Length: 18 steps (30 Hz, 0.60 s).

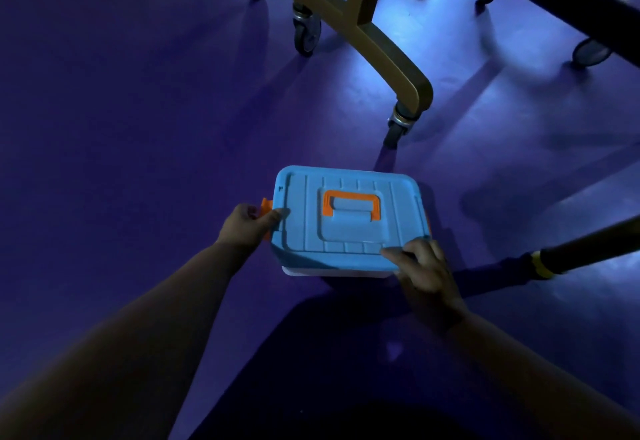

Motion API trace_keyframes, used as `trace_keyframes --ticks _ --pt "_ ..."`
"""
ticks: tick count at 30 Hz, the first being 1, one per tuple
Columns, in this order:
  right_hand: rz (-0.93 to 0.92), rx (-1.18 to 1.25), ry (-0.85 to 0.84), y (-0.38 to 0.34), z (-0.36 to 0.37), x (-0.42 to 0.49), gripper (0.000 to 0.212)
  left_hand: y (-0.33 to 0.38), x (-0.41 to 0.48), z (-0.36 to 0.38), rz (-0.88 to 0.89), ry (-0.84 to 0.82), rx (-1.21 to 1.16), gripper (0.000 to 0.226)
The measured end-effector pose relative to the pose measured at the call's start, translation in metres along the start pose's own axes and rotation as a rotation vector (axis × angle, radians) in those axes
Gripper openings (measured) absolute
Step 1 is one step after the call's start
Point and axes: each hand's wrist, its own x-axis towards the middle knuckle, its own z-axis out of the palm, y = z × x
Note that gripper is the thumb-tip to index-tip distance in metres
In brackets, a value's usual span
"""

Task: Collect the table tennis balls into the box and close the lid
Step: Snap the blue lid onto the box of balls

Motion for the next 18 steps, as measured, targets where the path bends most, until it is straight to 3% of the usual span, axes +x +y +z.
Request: trace_keyframes --ticks 4,8,12,18 --pt "-0.149 -0.017 0.053 0.003 0.005 -0.001 0.035 0.005 0.001 -0.002 -0.022 -0.118 -0.11 0.042" --pt "-0.205 -0.049 0.125 0.008 0.011 -0.001 0.037 0.01 -0.003 -0.002 -0.1 -0.195 -0.258 0.05" --pt "-0.222 -0.077 0.114 0.007 0.012 0.0 0.037 0.015 -0.006 0.001 -0.15 -0.206 -0.377 0.011" --pt "-0.241 -0.113 0.137 0.009 0.015 -0.004 0.041 0.01 -0.004 -0.004 -0.158 -0.241 -0.409 0.012"
